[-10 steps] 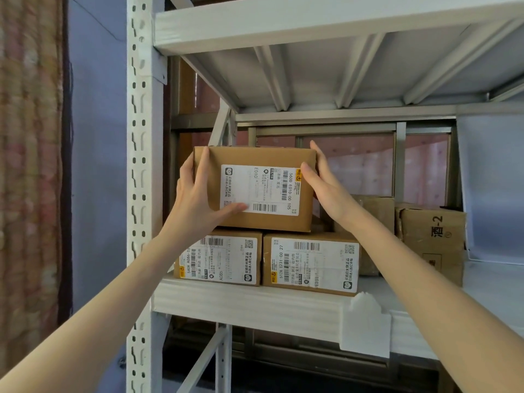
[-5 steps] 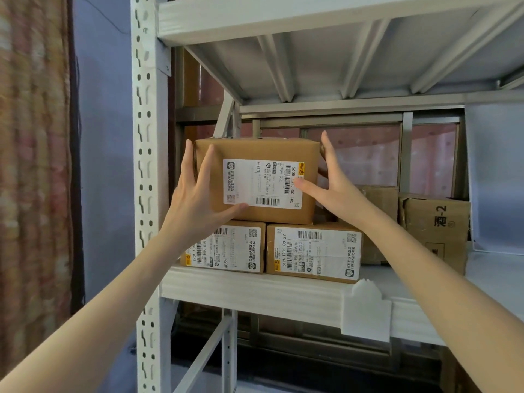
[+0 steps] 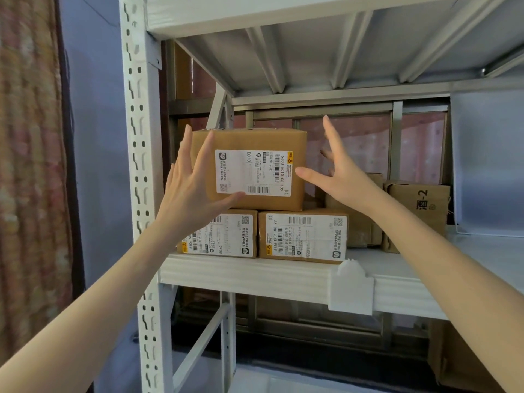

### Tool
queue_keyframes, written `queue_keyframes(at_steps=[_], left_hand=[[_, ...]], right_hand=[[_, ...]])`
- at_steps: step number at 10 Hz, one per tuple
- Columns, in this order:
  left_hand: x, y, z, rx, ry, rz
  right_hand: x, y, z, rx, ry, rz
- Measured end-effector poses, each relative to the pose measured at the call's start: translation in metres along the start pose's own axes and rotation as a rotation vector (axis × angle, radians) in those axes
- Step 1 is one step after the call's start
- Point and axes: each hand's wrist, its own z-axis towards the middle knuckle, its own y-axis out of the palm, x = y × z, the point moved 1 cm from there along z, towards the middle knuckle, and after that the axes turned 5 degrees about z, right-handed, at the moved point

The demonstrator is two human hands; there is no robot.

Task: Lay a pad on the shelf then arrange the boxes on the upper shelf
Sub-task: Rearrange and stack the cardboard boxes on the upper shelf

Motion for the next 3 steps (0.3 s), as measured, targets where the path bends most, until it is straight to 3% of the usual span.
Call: queue_keyframes(at_steps=[3], left_hand=[[0.049,-0.002,0.000,0.015,0.117,-0.147]], right_hand=[[-0.023,-0.042,-0.040,0.068,-0.010,-0.095]])
